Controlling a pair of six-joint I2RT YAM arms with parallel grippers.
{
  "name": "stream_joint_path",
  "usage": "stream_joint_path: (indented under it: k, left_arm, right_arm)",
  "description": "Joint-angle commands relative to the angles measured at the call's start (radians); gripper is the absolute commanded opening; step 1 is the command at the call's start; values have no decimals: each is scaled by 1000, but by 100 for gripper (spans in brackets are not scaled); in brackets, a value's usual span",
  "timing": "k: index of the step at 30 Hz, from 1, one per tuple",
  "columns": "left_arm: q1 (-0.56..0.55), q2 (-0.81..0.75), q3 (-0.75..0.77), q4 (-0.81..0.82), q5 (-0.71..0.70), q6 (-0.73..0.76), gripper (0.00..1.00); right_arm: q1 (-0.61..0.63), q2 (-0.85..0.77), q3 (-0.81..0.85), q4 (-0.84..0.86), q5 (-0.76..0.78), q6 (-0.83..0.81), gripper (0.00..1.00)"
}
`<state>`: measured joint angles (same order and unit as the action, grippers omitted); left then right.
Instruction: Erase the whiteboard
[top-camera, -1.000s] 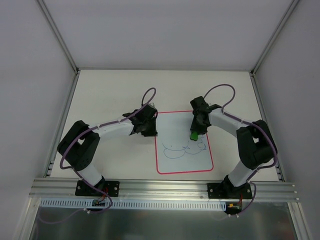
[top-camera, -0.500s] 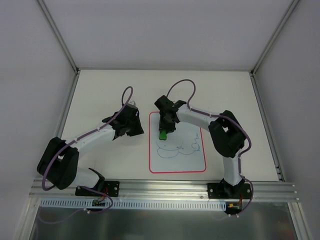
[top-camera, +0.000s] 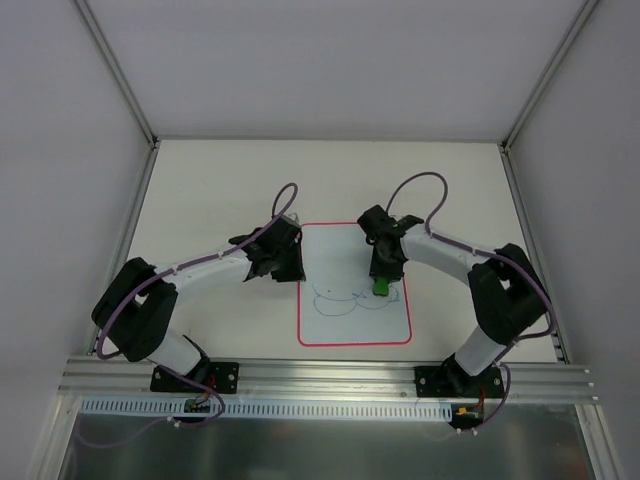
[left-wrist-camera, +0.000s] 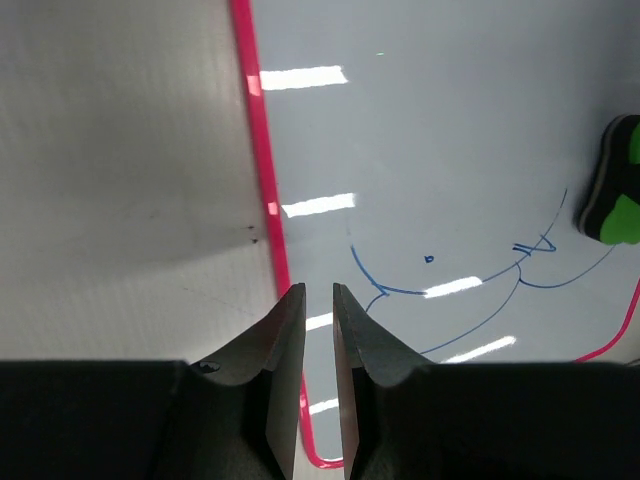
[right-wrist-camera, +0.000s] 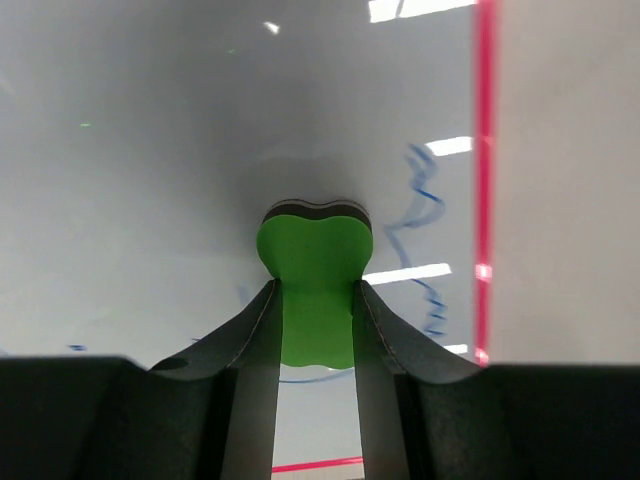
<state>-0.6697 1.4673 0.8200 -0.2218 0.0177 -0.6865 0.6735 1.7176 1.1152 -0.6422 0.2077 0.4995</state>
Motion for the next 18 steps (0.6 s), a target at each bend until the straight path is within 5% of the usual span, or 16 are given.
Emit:
stream_joint_path:
  k: [1,9,18]
  left_arm:
    - [-59,57,88,4,13,27,18]
    - [-128,172,172,6,-12,34,18]
    - [-157,289,177,4,-19,38,17]
  right_arm:
    - [-17,-145,-115,-63,68,-10,0]
    - [-35,-299,-337,-56,9,39,0]
    - [-57,-294,-336,-31,-1,30,0]
